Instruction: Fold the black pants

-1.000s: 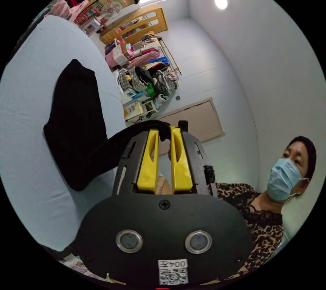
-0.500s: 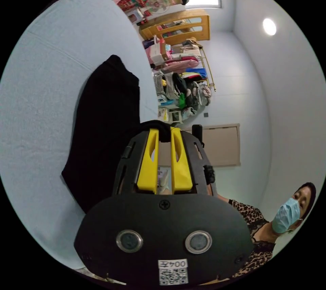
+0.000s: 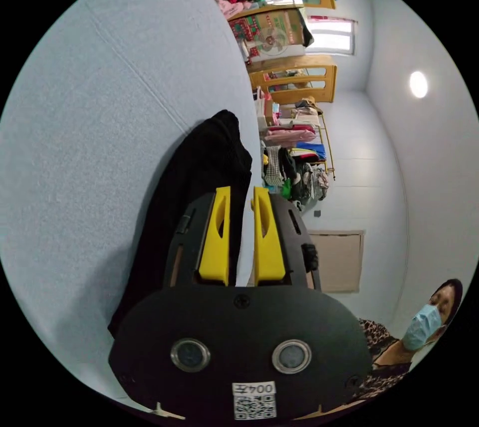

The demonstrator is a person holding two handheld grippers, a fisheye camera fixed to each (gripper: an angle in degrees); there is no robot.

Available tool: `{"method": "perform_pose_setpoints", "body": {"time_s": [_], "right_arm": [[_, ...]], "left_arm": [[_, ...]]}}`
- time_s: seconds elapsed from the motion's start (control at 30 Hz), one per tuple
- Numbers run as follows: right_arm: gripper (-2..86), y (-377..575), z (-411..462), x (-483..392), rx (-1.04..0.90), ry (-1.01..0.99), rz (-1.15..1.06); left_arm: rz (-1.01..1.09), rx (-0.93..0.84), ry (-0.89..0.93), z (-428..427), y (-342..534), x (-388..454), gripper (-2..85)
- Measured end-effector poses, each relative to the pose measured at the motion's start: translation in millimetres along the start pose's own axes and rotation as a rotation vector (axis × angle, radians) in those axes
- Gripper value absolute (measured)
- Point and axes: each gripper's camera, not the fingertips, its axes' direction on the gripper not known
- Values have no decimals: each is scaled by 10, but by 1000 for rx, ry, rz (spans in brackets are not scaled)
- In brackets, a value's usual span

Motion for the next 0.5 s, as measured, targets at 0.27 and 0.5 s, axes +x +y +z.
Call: {"method": "perform_pose_setpoints", "body": {"time_s": [0.27,0.5], "right_arm": [[90,980,230,-945,-223,206,-386],[88,2471,574,-900,-260,286,-314]], "left_arm": [[373,26,-228,-662,1216,404,58],[494,-97,-477,-831,2871,65,44]]}}
